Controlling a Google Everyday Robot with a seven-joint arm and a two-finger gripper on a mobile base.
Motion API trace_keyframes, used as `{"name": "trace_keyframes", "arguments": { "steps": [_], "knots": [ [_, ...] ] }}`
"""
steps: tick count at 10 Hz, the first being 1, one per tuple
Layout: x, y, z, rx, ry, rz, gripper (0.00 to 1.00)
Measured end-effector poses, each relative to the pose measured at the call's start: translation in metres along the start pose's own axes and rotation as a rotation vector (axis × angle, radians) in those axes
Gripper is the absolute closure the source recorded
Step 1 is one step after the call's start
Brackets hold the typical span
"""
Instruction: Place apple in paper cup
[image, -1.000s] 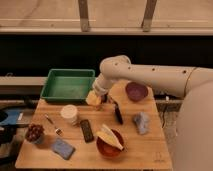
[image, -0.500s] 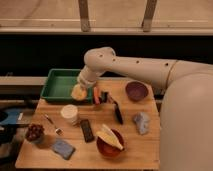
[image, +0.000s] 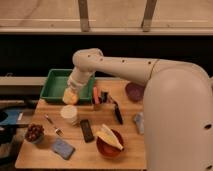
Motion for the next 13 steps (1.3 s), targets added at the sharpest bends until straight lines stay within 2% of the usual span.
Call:
{"name": "trace_keyframes", "arguments": {
  "steps": [4, 6, 7, 10, 11, 13],
  "knots": [
    [0.006, 0.013, 0.017, -0.064, 0.034, -0.005, 1.00],
    [0.008, 0.018, 0.025, -0.098, 0.044, -0.008, 0.90],
    [0.011, 0.019, 0.030, -0.120, 0.049, -0.006, 0.78],
    [0.014, 0.023, 0.042, -0.160, 0.063, -0.006, 0.50],
    [0.015, 0.023, 0.044, -0.167, 0.067, -0.002, 0.37],
    [0.017, 0.020, 0.043, -0.167, 0.070, 0.004, 0.22]
  ]
}}
